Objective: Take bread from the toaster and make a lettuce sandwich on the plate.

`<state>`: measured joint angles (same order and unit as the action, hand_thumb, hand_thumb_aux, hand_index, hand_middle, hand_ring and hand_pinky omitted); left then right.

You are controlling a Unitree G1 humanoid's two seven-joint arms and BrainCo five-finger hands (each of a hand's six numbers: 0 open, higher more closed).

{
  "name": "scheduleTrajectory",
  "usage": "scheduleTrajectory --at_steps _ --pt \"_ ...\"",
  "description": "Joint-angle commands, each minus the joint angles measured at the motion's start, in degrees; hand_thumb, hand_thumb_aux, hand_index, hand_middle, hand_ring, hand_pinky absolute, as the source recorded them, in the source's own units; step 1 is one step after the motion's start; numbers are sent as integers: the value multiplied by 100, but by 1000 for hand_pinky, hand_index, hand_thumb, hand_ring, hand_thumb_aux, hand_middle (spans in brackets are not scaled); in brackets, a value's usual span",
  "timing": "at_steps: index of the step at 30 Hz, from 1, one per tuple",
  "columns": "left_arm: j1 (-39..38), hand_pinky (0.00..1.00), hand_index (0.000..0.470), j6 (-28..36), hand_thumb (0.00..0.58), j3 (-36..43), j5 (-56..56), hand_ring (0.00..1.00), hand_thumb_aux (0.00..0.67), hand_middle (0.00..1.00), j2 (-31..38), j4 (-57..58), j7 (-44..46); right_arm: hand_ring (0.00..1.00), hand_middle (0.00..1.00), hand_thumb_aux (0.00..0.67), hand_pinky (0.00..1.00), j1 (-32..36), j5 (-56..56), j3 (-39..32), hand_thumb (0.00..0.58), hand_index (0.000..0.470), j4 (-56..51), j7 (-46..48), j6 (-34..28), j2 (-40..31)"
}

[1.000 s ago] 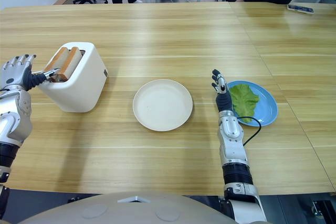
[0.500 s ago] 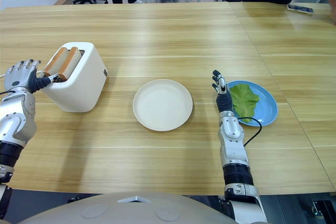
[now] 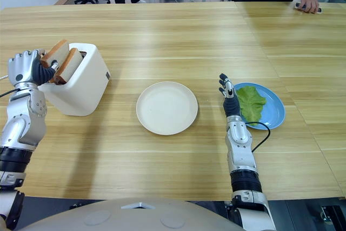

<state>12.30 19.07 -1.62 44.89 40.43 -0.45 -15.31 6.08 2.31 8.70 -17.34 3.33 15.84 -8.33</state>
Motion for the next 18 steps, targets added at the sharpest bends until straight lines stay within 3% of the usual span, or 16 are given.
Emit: scheduleTrajectory --at_steps 1,10,14,18 --pt "-89 1000 460 -223 580 -565 -122 1000 670 1000 -78 -694 -377 0 0 0 0 -57 -42 -53 0 0 -40 11 -72 -7" --pt "-33 1000 460 -724 580 -1812 -953 1000 670 1000 -377 -2547 -268 0 0 0 0 -74 -71 -94 0 0 -99 13 -80 7" --pt "187 1000 460 -952 580 -1613 -1886 1000 670 1000 -831 -2865 292 0 0 0 0 -65 -73 -89 0 0 -116 10 -88 3" --pt "318 1000 460 -1084 580 -987 -2846 1000 670 1000 -1625 -2457 900 0 0 0 0 -42 -70 -86 0 0 -136 1 -96 2"
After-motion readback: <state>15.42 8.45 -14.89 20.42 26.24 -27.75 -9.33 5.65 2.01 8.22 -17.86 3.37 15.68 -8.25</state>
